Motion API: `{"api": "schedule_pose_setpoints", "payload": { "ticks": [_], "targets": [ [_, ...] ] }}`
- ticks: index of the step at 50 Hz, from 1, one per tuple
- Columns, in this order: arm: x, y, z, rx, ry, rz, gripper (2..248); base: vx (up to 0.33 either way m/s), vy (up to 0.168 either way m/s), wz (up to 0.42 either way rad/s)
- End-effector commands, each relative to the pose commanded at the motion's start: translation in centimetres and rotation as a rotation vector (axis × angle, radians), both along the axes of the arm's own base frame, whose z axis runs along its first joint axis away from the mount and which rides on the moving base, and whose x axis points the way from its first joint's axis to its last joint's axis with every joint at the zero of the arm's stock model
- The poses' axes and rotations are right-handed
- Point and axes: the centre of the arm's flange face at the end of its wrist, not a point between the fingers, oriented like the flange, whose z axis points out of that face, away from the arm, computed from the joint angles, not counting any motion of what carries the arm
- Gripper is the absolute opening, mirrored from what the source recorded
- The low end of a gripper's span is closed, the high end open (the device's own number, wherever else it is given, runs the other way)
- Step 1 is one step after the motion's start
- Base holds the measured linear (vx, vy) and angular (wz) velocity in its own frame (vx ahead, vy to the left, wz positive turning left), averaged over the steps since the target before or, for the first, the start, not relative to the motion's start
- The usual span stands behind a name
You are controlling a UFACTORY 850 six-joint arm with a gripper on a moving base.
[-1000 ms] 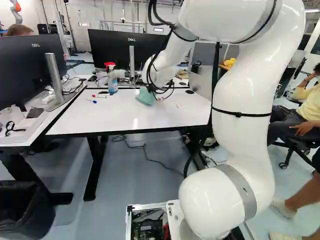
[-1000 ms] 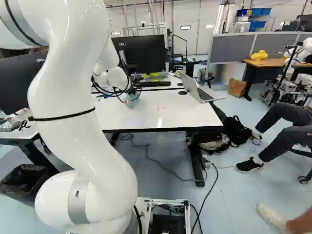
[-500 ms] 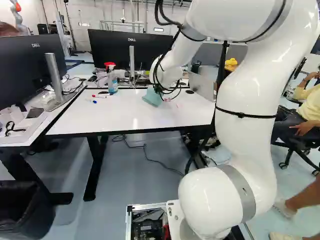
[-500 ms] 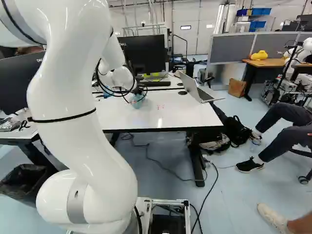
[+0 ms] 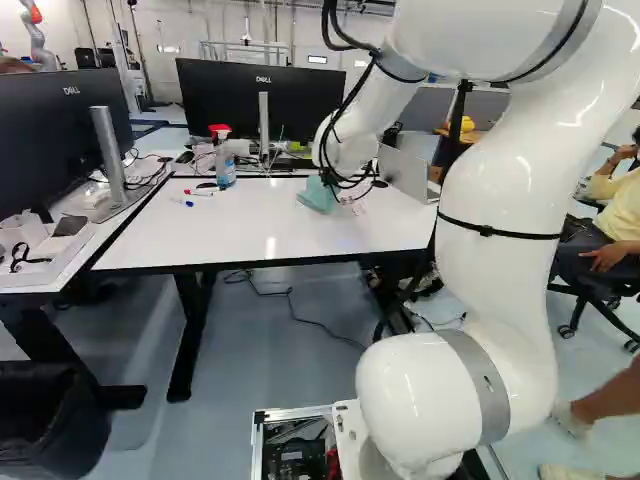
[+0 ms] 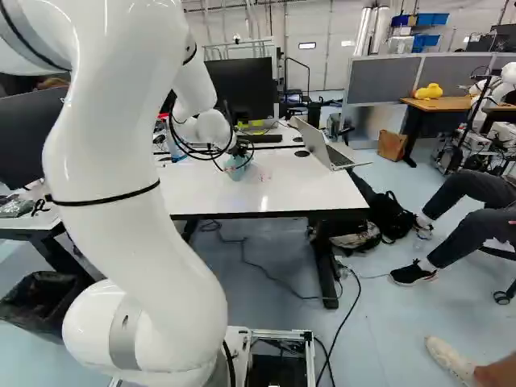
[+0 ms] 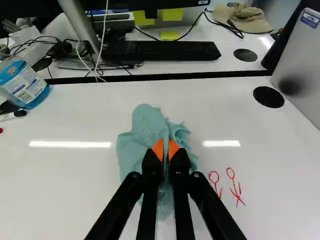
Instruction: Clean the table with the green towel
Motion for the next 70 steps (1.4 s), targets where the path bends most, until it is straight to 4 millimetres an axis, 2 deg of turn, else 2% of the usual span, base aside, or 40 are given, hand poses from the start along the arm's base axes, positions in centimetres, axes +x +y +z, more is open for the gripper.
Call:
{"api": "schedule_pose_setpoints", "payload": {
  "ticks": [20,44,70],
  "targets": [
    [0.0,-3.0,-0.3,0.0,0.005,-0.053,33,0.0,0.0,0.0],
    [0.9,-3.1,-3.0,0.0,0.05,-0.055,33,0.0,0.0,0.0],
    [0.7,-3.0,-3.2,0.001,0.074,-0.054,33,0.0,0.0,0.0]
  ]
}}
